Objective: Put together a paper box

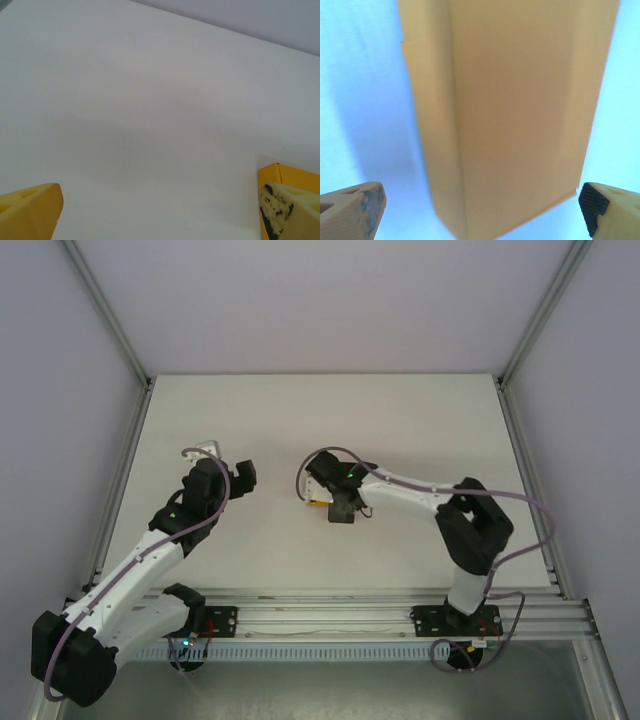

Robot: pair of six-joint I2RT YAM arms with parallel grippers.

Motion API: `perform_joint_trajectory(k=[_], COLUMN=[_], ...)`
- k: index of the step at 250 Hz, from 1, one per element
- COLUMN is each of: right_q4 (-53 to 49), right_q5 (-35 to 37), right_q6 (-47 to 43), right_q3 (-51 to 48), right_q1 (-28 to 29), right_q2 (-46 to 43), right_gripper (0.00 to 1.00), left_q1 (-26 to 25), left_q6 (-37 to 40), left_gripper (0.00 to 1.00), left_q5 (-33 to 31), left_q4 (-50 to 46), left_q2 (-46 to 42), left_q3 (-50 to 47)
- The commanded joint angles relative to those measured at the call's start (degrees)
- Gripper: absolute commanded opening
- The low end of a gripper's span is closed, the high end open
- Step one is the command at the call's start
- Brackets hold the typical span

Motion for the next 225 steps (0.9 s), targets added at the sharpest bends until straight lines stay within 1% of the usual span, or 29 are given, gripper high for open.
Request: perform_joint_trajectory(k=[1, 20, 41, 50, 63, 76, 82, 94, 101, 116, 123, 139, 149, 172, 180, 198, 206, 225], right_q4=[0.1, 3.6, 9.2, 12.1, 16.2, 19.7, 21.8, 27.6, 31.1, 36.6, 38.5, 45.3, 50.9, 64.3, 68.3, 76.3, 76.7, 80.0], right_q5=[-5.0, -7.6, -10.0, -10.0, -8.7, -7.7, -7.6, -7.1, -6.4, -7.2, -7.3, -6.7, -7.1, -6.0, -5.1, -3.0, -2.1, -5.9], right_q6=[3.1, 6.2, 11.9, 15.5, 22.2, 30.0, 33.0, 38.7, 41.9, 47.8, 49.5, 53.8, 54.7, 55.0, 55.2, 54.2, 52.9, 53.5], right_q3=[-2.9, -5.6, -9.6, -11.7, -14.8, -18.1, -20.1, -25.1, -28.1, -33.4, -35.1, -39.8, -43.0, -48.4, -49.3, -50.2, -49.8, -49.1], right_q1=[-0.5, -2.4, -6.3, -8.4, -12.2, -16.9, -19.3, -24.1, -26.7, -33.2, -35.1, -39.5, -41.6, -44.1, -44.7, -45.3, -45.3, -47.1], right_q2=[-7.8, -13.7, -20.4, -23.1, -26.8, -30.5, -32.1, -34.8, -36.5, -38.6, -39.0, -39.0, -38.2, -33.6, -30.9, -24.9, -23.5, -18.1], right_gripper=[1.0, 1.0, 1.0, 1.0, 1.0, 1.0, 1.0, 1.0, 1.0, 1.0, 1.0, 1.0, 1.0, 1.0, 1.0, 1.0, 1.0, 1.0], left_q1=[0.7, 1.4, 3.3, 4.3, 5.8, 8.0, 8.8, 9.8, 10.6, 13.6, 14.7, 16.4, 16.9, 18.0, 18.3, 18.7, 18.7, 19.2], left_q6=[1.4, 1.9, 2.6, 3.4, 3.2, 4.9, 6.1, 8.2, 9.6, 13.1, 14.2, 15.7, 16.9, 18.7, 18.2, 18.6, 19.6, 20.2], left_gripper=[1.0, 1.0, 1.0, 1.0, 1.0, 1.0, 1.0, 1.0, 1.0, 1.0, 1.0, 1.0, 1.0, 1.0, 1.0, 1.0, 1.0, 1.0], left_q5=[-0.8, -1.7, -1.9, -2.9, -6.8, -8.0, -8.8, -13.4, -14.7, -11.1, -9.9, -9.2, -9.7, -8.6, -8.0, -4.2, -4.0, -3.7], left_q4=[1.7, 2.7, 4.8, 5.7, 6.1, 7.4, 9.2, 14.3, 17.8, 26.3, 30.4, 38.6, 44.3, 54.6, 56.0, 60.6, 64.3, 61.3], left_q2=[0.7, 1.3, 2.0, 2.3, 2.6, 2.5, 2.4, 2.1, 1.9, 1.3, 1.3, 2.1, 3.2, 7.3, 9.2, 15.2, 18.2, 21.7], left_q3=[1.1, 0.9, 0.0, -0.4, -0.8, -1.7, -2.7, -5.3, -7.2, -11.5, -13.5, -18.0, -20.5, -24.7, -25.0, -25.1, -24.8, -20.8])
